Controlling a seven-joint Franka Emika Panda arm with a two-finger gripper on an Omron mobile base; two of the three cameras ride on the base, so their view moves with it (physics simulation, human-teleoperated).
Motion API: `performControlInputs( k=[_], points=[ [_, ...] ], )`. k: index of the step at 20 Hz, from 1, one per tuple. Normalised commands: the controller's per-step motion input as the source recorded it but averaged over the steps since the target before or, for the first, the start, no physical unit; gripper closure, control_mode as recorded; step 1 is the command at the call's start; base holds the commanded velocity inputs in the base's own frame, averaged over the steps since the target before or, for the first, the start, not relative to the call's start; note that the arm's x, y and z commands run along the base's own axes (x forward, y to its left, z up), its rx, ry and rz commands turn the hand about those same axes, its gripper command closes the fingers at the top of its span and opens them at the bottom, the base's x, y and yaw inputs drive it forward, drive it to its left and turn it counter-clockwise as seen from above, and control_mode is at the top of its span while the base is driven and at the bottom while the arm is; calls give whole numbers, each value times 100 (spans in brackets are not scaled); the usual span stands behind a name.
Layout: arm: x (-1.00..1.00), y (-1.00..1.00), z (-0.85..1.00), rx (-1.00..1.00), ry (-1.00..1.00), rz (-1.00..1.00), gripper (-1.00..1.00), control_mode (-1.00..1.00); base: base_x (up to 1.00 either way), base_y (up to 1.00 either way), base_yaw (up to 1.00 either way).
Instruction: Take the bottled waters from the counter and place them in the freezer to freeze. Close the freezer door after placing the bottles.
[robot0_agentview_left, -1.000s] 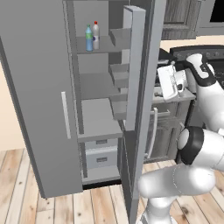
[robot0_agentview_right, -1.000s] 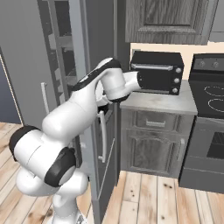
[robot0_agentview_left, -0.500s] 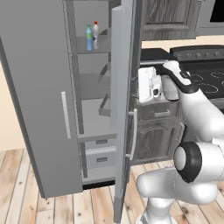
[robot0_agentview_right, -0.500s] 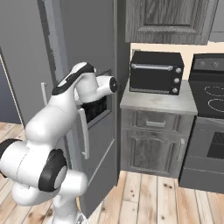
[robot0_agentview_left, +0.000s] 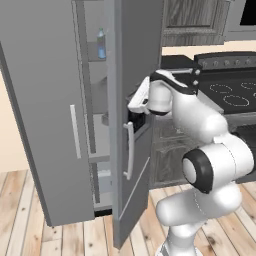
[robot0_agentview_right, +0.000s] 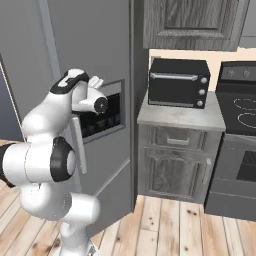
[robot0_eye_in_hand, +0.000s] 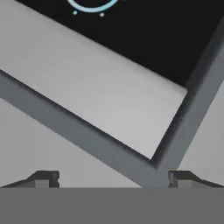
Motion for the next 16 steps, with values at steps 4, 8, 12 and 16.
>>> performControlInputs(
  k=[4, 8, 12, 16],
  points=[
    [100, 0, 0, 18, 10, -31, -100, -100, 0, 0, 0],
    [100, 15, 0, 1, 14, -30, -100, -100, 0, 0, 0],
    [100, 63, 0, -3, 17, -32, -100, -100, 0, 0, 0],
    [100, 38, -8, -3, 11, -42, -100, -100, 0, 0, 0]
  ],
)
